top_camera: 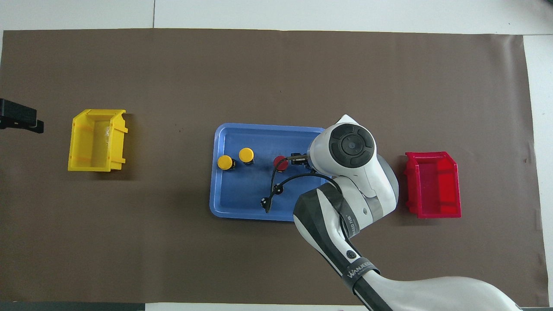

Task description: Sort red and yellow buttons by color

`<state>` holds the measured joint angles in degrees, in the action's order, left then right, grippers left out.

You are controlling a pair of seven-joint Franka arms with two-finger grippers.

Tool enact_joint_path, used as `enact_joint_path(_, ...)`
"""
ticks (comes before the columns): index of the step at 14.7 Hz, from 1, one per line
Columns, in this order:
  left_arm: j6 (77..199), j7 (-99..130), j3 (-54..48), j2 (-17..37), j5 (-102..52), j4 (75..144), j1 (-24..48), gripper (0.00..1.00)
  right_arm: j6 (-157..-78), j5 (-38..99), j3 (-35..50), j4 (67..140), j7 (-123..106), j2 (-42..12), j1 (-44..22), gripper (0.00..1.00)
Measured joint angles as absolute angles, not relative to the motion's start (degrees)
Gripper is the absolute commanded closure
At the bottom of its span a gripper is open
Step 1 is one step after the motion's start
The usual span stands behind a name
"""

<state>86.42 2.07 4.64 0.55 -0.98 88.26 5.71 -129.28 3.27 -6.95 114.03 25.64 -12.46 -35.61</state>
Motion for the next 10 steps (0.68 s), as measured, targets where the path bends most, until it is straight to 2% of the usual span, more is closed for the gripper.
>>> enact_joint_path(2,86.42,2.07,4.66,0.55,-0.98,88.26,5.71,0.00,-122.79,3.26,-7.58,109.78,25.46,-11.48,-34.62,0.72)
enact_joint_path(5,87.25,2.40,4.52,0.26,-0.98,89.55,6.04,0.00,-112.87,3.24,-8.00,107.00,18.63,-5.32,-28.11,0.72)
enact_joint_path(7,94.33,5.88,4.14,-1.61,-1.04,95.23,8.13,0.00,-107.93,3.20,-8.19,109.04,9.14,0.47,-20.75,0.72)
enact_joint_path(10,103.06,15.05,3.33,-3.99,-1.05,103.92,16.21,0.00,-106.62,3.25,-8.58,118.35,-6.17,9.30,-7.71,0.72)
